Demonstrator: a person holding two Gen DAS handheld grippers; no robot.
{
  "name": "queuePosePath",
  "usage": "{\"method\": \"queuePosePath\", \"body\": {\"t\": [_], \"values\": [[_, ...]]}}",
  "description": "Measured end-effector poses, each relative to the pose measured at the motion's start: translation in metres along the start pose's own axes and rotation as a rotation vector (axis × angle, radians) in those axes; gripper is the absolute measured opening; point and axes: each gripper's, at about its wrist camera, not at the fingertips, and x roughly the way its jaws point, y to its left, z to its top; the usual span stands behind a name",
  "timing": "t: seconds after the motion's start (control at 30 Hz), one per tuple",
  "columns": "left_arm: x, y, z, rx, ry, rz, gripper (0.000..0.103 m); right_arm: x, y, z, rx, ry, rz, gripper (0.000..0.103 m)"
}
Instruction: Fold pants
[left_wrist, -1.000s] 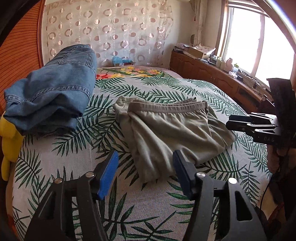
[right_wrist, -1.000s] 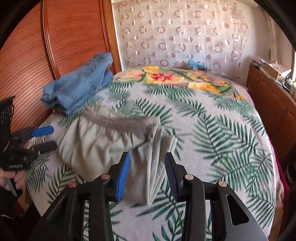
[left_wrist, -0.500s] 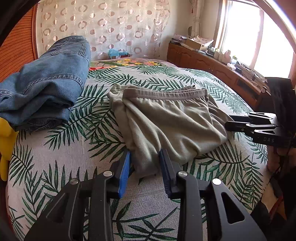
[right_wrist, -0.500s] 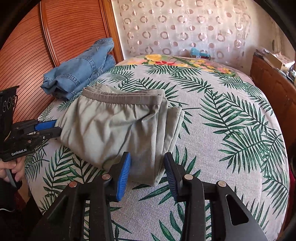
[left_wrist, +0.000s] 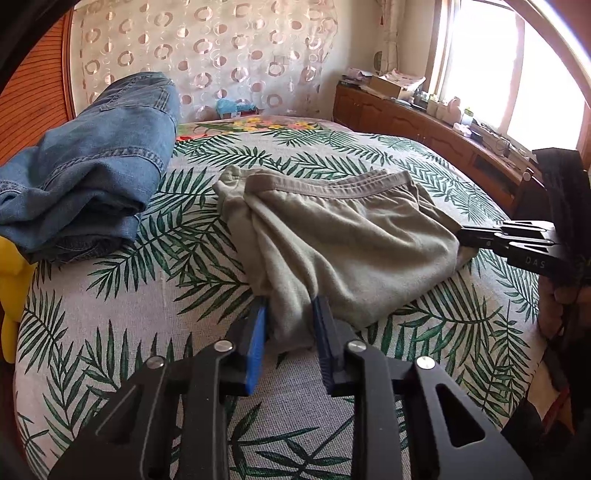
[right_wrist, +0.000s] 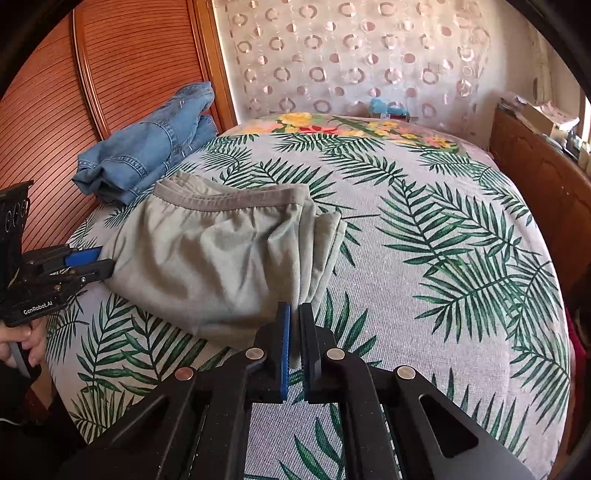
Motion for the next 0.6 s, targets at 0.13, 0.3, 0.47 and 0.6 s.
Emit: {"method": "queuePosePath", "body": {"t": [0.13, 0.3, 0.47, 0.6], "values": [[-0.002, -0.001, 0.001, 0.002, -0.018, 0.005, 0.015, 0.003, -0.002, -0.001, 0.013, 0.008, 0.02, 0.004], [-0.01, 0.0, 0.001, -0.007, -0.044, 0.0, 0.011, -0.002, -0.004, 0.004, 0.002, -0.009, 0.01, 0.004], [-0.029, -0.002, 0.0, -0.016, -0.071, -0.028, 0.011, -0.022, 0.0, -0.005, -0.01, -0.042, 0.014, 0.003], [-0.041, -0.008, -0.007, 0.004, -0.074, -0.039, 0.011, -0.037, 0.005, -0.016, -0.019, -0.05, 0.022, 0.003]]}}
